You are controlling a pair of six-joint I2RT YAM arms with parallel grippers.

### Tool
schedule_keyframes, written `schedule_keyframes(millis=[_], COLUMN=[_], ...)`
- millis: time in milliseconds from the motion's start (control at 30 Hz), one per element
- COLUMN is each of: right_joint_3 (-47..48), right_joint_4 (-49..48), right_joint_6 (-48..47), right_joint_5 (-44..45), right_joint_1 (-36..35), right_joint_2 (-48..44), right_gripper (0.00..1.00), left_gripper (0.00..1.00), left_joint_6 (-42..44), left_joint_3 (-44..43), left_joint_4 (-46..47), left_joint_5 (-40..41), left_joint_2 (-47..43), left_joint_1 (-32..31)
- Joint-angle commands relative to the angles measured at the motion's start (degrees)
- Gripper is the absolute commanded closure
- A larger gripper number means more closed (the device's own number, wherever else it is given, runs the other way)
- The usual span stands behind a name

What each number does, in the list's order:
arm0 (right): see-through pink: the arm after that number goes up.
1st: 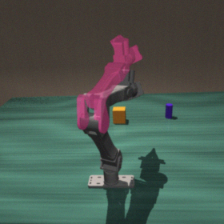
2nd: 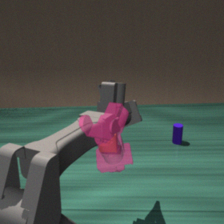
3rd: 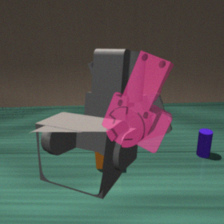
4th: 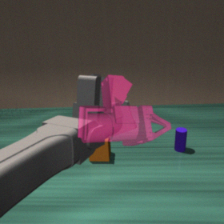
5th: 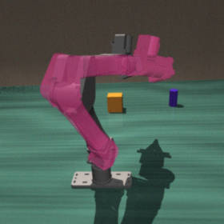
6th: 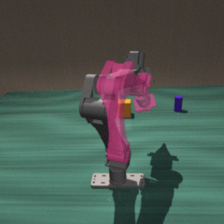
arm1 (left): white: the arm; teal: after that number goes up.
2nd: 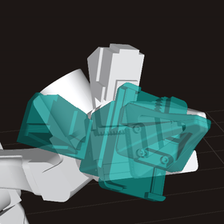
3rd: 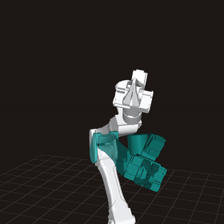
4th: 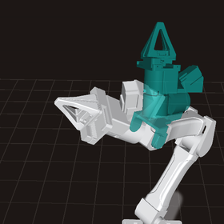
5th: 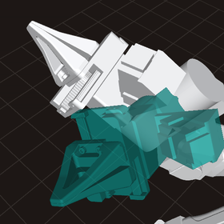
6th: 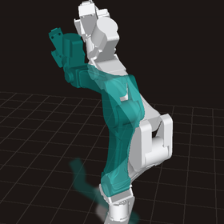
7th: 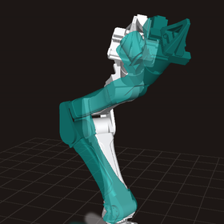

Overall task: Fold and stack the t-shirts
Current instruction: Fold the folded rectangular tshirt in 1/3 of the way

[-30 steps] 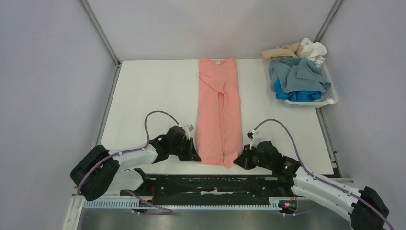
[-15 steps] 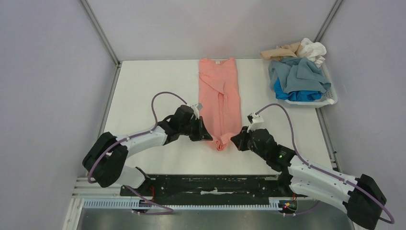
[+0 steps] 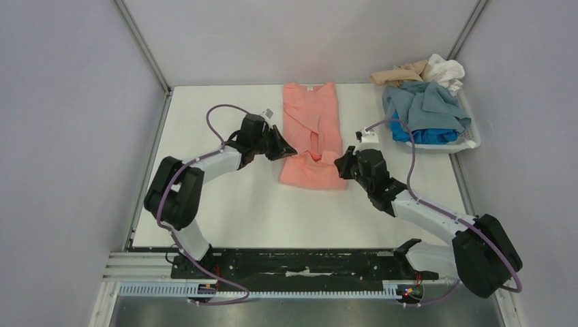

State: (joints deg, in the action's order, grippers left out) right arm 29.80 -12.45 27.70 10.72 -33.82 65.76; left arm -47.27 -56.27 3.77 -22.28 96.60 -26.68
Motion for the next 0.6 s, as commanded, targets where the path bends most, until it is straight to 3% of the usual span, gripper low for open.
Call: schedule_keyframes(millis=[0, 333, 433, 567], right_joint_3=[5.9, 16.0, 19.2, 21.3], right_joint_4=[-7.9, -11.2, -10.5, -10.5], right_joint_6=[-4.2, -7.3, -7.3, -7.5], right_joint_5=[-6.7, -10.5, -12.1, -11.1], right_joint_1=[3.2, 8.1, 9.0, 9.8], right_joint_2=[5.6, 19.0, 23.1, 27.1], right_gripper=[1.0, 1.0, 1.0, 1.0], left_gripper=[0.98, 0.97, 0.89, 0.87], left_joint_6=[-2.2, 2.2, 3.4, 4.6], left_joint_3=[-7.5, -17.1, -19.1, -20.7], left_joint_4=[5.4, -2.4, -3.5, -6.1], left_joint_5=[-5.8, 1.7, 3.0, 4.7], left_joint_2=[6.0, 12.2, 14.2, 16.7], left_joint_1=[2.0, 5.0, 5.4, 5.7])
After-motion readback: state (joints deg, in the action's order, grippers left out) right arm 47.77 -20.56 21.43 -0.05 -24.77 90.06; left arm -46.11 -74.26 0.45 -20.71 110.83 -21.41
